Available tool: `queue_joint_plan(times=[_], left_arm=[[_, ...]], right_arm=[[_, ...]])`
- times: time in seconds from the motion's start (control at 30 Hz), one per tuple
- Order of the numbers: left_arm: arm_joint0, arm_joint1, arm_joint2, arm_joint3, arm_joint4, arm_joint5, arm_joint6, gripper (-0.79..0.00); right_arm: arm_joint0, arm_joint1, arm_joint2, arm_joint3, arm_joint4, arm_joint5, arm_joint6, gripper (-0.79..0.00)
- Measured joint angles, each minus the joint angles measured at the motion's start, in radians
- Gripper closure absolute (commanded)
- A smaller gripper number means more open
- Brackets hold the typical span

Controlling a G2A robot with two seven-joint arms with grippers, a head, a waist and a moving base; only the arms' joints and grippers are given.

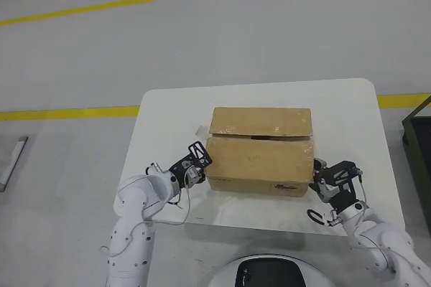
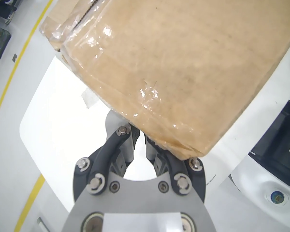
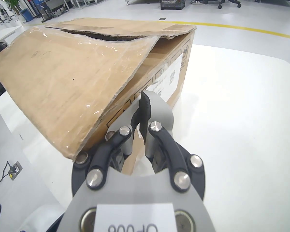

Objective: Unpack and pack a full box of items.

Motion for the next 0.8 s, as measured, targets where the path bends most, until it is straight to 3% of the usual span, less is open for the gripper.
queue_joint_plan(times=[0.03, 0.07, 0.1, 0.13, 0.17, 0.2, 0.33, 0.37, 0.5, 0.8], left_arm=[[0.008, 0.003, -0.005, -0.012, -0.002, -0.017, -0.004, 0.0], [0.021, 0.008, -0.011, -0.028, -0.007, -0.035, -0.009, -0.089], [0.031, 0.012, -0.015, -0.039, -0.013, -0.04, -0.013, -0.068], [0.041, 0.015, -0.017, -0.05, -0.021, -0.041, -0.018, -0.148], [0.054, 0.021, -0.018, -0.065, -0.033, -0.041, -0.025, -0.336], [0.063, 0.026, -0.02, -0.074, -0.041, -0.04, -0.033, -0.785], [0.074, 0.04, -0.032, -0.082, -0.072, -0.039, -0.074, -0.785], [0.07, 0.043, -0.034, -0.086, -0.078, -0.037, -0.08, -0.785], [0.053, 0.051, -0.043, -0.094, -0.073, -0.023, -0.093, -0.785], [-0.028, 0.068, -0.098, -0.087, -0.081, 0.059, -0.083, -0.785]], right_arm=[[-0.011, 0.001, 0.006, -0.01, -0.002, -0.004, 0.003, 0.0], [-0.026, 0.003, 0.015, -0.024, -0.004, -0.01, 0.006, 0.0], [-0.036, 0.004, 0.021, -0.033, -0.004, -0.013, 0.007, 0.0], [-0.046, 0.005, 0.026, -0.04, -0.004, -0.016, 0.008, 0.0], [-0.058, 0.006, 0.033, -0.049, -0.003, -0.019, 0.009, 0.0], [-0.066, 0.007, 0.037, -0.054, -0.002, -0.022, 0.009, 0.0], [-0.089, 0.009, 0.045, -0.063, 0.002, -0.023, 0.019, 0.0], [-0.092, 0.01, 0.045, -0.064, 0.001, -0.023, 0.023, -0.2], [-0.099, 0.012, 0.047, -0.074, 0.002, -0.022, 0.032, -0.317], [-0.114, 0.015, 0.099, -0.086, 0.003, 0.027, 0.011, -0.369]])
